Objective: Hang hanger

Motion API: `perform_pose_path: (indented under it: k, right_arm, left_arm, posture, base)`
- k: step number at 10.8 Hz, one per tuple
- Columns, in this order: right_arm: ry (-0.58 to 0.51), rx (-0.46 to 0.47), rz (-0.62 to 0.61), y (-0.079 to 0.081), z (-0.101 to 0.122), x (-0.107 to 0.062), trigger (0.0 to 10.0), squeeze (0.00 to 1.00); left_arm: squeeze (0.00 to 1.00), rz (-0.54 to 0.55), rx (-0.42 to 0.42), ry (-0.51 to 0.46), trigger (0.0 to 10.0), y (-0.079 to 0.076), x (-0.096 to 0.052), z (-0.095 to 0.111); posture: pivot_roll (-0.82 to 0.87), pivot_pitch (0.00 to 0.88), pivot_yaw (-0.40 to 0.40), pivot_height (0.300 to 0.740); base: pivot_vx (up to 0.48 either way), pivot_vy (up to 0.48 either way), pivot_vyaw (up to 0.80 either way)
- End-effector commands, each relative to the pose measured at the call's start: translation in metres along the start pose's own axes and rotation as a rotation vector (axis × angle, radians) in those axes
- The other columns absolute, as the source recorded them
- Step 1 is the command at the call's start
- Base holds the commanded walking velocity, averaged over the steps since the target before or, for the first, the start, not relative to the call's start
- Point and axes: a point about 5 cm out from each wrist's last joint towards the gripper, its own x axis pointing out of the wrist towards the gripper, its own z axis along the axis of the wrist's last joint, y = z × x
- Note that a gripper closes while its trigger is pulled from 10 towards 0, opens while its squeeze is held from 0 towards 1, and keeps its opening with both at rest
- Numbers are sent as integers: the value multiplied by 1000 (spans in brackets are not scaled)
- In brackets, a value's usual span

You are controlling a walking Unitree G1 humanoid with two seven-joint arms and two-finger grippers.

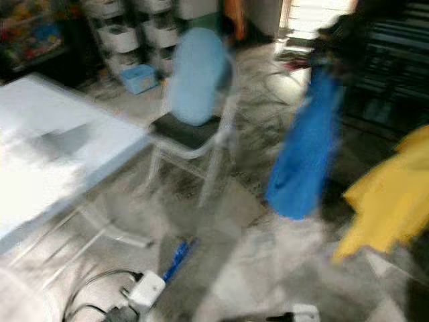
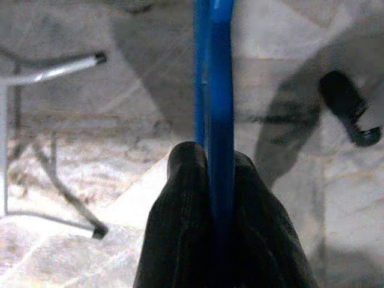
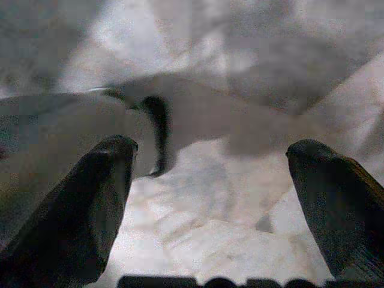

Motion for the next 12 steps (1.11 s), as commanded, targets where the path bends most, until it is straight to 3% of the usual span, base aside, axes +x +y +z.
perform_pose_path:
  k: [1, 4, 9, 12]
  right_arm:
    - [1, -15, 30, 8, 2, 1, 10000, 0]
    - [-8, -37, 35, 8, 9, 2, 10000, 0]
    - [-18, -80, 42, 3, 18, 4, 10000, 0]
    - [-28, -112, 63, 9, 26, 6, 10000, 0]
  left_arm:
    - [0, 13, -7, 3, 10000, 5, 0, -1]
    - [0, -18, -12, -24, 10000, 3, 0, 6]
    - [0, -69, -17, -33, 10000, -5, 1, 9]
    - [0, -77, -31, -34, 10000, -8, 1, 7]
  posture:
    - [-158, 74, 60, 740]
    - [-175, 99, 88, 740]
    - [-188, 157, 68, 740]
    - [-182, 171, 47, 740]
  base:
    - [0, 480, 0]
    - [0, 0, -190]
    - [0, 0, -800]
    - [0, 0, -800]
